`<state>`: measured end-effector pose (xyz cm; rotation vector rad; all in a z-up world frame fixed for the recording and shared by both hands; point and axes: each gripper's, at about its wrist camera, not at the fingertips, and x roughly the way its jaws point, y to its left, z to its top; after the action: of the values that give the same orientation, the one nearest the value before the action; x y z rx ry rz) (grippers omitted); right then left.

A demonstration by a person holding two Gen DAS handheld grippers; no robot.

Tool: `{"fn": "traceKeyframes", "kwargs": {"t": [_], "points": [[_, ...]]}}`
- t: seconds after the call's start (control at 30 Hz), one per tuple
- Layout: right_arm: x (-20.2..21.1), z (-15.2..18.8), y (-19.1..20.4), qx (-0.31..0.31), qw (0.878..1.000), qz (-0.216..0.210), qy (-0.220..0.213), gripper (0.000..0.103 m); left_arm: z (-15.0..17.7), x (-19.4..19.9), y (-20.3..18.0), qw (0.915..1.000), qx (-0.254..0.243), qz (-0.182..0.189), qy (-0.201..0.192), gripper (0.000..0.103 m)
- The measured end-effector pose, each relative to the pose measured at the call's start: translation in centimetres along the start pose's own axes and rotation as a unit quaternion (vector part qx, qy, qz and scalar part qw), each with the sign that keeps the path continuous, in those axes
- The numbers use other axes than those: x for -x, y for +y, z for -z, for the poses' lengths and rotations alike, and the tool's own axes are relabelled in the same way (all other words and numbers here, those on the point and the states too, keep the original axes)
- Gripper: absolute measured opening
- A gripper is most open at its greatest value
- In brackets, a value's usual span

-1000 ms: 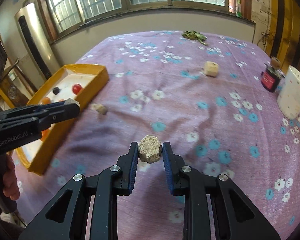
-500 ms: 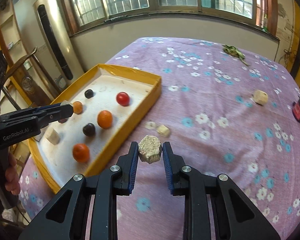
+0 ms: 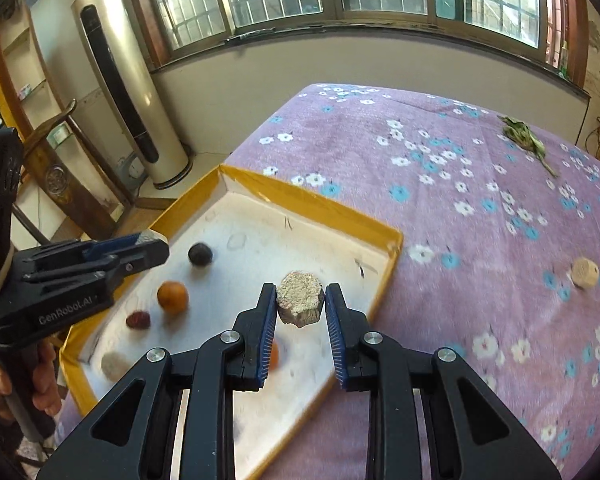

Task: Organize fruits
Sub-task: 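Carry both held bun pieces over the yellow tray, then open both tools to release the bun pieces into the tray, then withdraw both tools from the tray toward the remaining pieces on the cloth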

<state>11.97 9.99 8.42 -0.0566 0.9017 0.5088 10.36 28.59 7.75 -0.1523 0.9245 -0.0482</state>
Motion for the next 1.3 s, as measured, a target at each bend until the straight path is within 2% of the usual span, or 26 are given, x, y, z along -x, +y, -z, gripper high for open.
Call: {"fn": "traceKeyframes", "kwargs": {"t": [0.2,0.4,0.53,0.63,0.8,1.0,1.1,1.2,1.3], "points": [[-3.8,-2.3,-0.4,-0.002,1.0,0.003,0.014,0.024,-2.3,-3.5,0.4,0.9999,-0.002,-0.004,0.016,0.03],[-7.4,-2.4,-0.3,0.019,0.999,0.016,0.041,0.024,-2.9,-6.8,0.9,0.9991,0.008,-0.002,0.042,0.03],[-8.1,-2.4,-0.7,0.023,0.999,0.023,0.036,0.024,-3.0,-7.9,0.7,0.9986,0.001,-0.006,0.053,0.03],[-8.9,-2.2,-0.6,0.04,0.997,0.035,0.048,0.024,-3.2,-8.5,0.6,0.9983,-0.002,-0.008,0.058,0.03],[-9.8,-1.7,-1.2,0.033,0.997,0.038,0.063,0.024,-3.1,-9.4,0.6,0.9976,-0.005,-0.012,0.068,0.03],[-9.6,-1.6,-1.4,0.035,0.996,0.048,0.063,0.024,-3.1,-9.4,0.6,0.9979,-0.006,-0.015,0.063,0.03],[-8.9,-1.6,-1.6,0.031,0.997,0.047,0.062,0.024,-3.0,-9.2,0.7,0.9978,-0.003,-0.015,0.064,0.035],[-8.1,-1.5,-1.7,0.034,0.996,0.061,0.057,0.031,-2.7,-8.9,1.1,0.9977,0.002,-0.022,0.065,0.043],[-6.7,-1.1,-2.0,0.023,0.997,0.055,0.05,0.031,-2.2,-8.3,1.4,0.9978,0.005,-0.022,0.063,0.044]]}}
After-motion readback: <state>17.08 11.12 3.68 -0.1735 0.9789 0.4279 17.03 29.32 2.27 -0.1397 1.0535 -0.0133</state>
